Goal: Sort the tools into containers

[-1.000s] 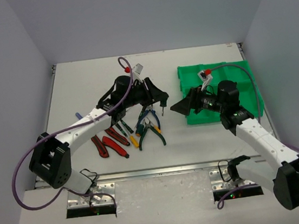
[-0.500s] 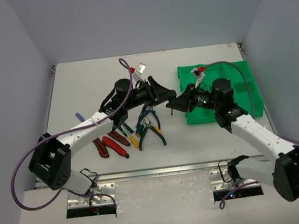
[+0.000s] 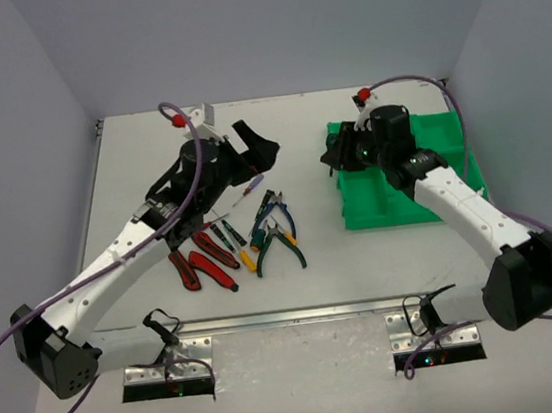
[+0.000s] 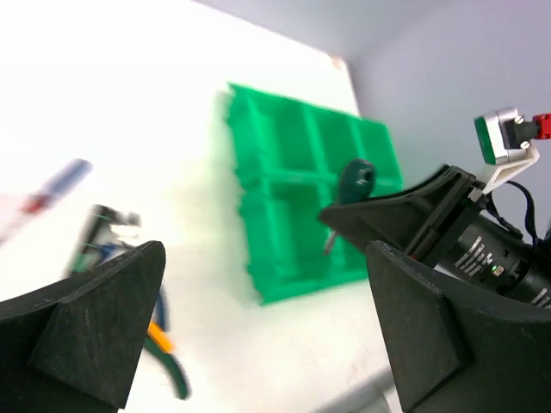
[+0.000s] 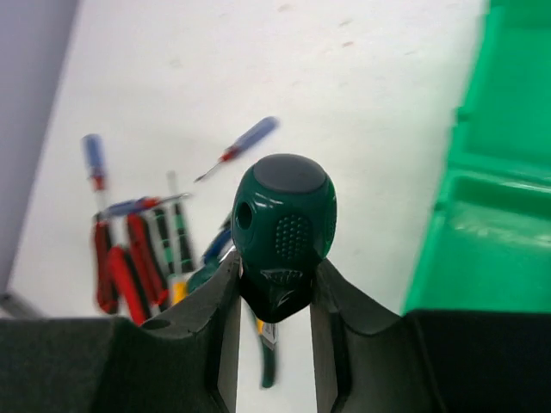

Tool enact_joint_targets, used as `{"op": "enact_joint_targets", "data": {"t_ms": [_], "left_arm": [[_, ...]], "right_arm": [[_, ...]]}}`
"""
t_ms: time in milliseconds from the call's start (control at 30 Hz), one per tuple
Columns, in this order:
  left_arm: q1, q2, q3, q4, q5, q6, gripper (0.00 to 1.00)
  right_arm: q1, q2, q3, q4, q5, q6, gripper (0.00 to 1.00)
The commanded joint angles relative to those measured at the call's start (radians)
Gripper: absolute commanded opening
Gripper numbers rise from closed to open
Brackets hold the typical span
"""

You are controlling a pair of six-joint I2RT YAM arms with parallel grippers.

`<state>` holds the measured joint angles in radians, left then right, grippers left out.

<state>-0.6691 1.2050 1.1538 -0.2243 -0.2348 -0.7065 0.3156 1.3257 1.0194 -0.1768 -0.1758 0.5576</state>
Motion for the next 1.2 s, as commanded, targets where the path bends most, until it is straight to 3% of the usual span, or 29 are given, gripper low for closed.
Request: {"op": "enact_joint_targets", "data": {"t_ms": [0,300,400,433,467,500,733,867,1033,1100,1167], "left_arm": [[0.000,-0.111,-0.002,-0.187,-0.277,0.143,1.00],[0.000,-0.227,-0.172,-0.233,-0.183,0.188,1.00],[-0.001,-0.249,-0.225,-0.240,-0.190,0.197,1.00],[0.000,-0.249,-0.235,-0.244,-0.192,0.200,1.00],[0.000,-0.248,-0.241,-0.245,-0.192,0.203,1.00],[0.000,-0.241,-0.248,-0.248,-0.190,0.212,1.00],[0.000,-0.177,-0.306,-0.224,-0.194,0.203,1.00],[0.000,-0.072,-0.334,-0.145,-0.163,0.186,1.00],[-0.001,0.167,-0.293,-0.035,-0.058,0.203,1.00],[-0.003,0.321,-0.230,-0.048,-0.035,0.227,0.89],[-0.003,0.411,-0.161,-0.081,-0.050,0.238,0.81]], "right_arm": [[-0.105,0.202,0.225,-0.187,0.251,-0.102,0.00],[-0.141,0.644,0.626,-0.272,0.348,-0.192,0.02],[-0.141,0.729,0.704,-0.328,0.349,-0.186,0.09],[-0.141,0.737,0.718,-0.334,0.343,-0.182,0.13],[-0.142,0.737,0.722,-0.334,0.343,-0.176,0.29],[-0.142,0.736,0.722,-0.337,0.355,-0.164,0.58],[-0.141,0.649,0.696,-0.352,0.337,-0.175,0.69],[-0.136,0.518,0.644,-0.373,0.233,-0.165,0.72],[-0.070,0.234,0.391,-0.309,0.050,-0.188,0.86],[-0.056,0.147,0.259,-0.281,-0.020,-0.172,0.97],[-0.049,0.078,0.172,-0.251,-0.065,-0.156,0.99]]}}
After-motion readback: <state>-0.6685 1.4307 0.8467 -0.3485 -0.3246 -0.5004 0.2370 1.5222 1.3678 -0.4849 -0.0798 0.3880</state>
